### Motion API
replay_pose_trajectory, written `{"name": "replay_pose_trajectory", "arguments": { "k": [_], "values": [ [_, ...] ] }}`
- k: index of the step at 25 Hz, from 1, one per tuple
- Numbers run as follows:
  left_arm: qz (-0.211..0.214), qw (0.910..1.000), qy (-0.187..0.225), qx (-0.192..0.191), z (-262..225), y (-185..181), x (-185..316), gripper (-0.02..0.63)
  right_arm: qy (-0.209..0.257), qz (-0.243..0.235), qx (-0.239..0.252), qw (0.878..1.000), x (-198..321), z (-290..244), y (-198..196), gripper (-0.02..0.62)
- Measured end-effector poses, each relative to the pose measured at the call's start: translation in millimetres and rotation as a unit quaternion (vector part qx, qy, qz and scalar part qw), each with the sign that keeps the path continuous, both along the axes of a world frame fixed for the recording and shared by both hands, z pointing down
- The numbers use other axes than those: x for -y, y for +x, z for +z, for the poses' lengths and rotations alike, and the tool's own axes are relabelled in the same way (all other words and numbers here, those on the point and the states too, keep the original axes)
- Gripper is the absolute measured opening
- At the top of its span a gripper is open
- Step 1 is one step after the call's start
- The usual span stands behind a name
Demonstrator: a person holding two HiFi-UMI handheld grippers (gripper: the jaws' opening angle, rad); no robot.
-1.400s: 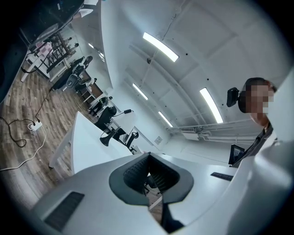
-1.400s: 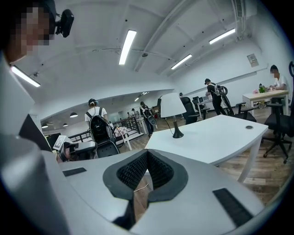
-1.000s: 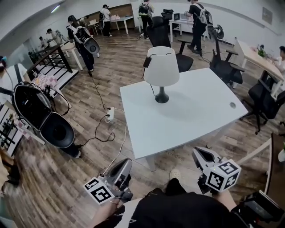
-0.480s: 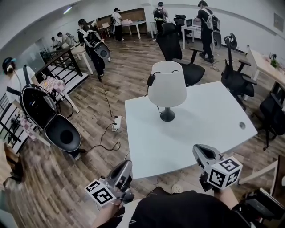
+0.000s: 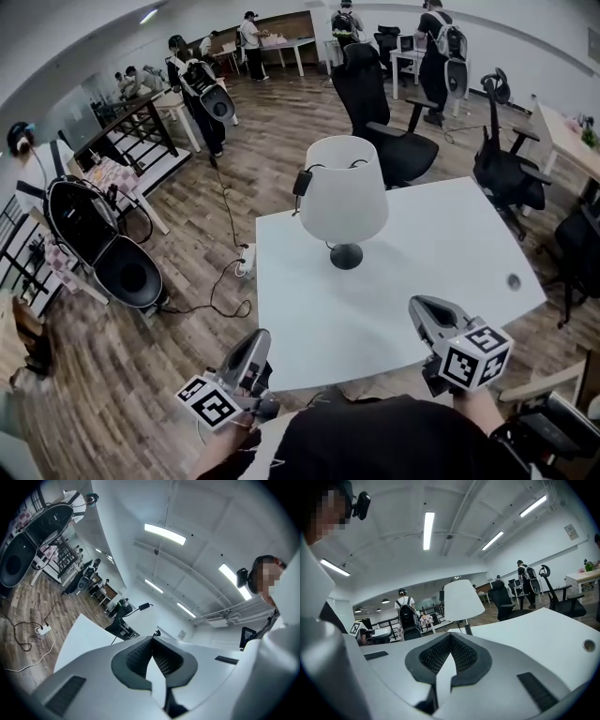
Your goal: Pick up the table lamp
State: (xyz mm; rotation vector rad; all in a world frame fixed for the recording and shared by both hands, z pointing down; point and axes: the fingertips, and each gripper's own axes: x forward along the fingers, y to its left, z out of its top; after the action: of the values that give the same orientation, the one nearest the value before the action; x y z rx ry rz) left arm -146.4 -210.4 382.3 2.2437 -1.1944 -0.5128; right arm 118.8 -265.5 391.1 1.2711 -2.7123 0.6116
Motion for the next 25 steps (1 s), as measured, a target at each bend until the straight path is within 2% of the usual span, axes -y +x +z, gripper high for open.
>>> {"name": "replay_pose_trajectory", "arguments": {
  "k": [5,11,16,25],
  "values": [
    [-0.029,0.9986,-0.008,0.044,4,15,22,0.014,0.003,0.002,0.001,1.000,19,0,22,0.012],
    [-0.036,0.9991,-0.018,0.011,17,27,33,0.014,-0.012,0.002,0.010,1.000,34,15,34,0.012],
    [-0.035,0.9989,-0.028,0.016,23,29,41,0.014,-0.020,0.005,0.006,1.000,42,21,42,0.012],
    [-0.033,0.9982,-0.046,0.018,38,43,78,0.014,-0.065,0.017,0.012,0.998,55,55,54,0.012]
  ]
}}
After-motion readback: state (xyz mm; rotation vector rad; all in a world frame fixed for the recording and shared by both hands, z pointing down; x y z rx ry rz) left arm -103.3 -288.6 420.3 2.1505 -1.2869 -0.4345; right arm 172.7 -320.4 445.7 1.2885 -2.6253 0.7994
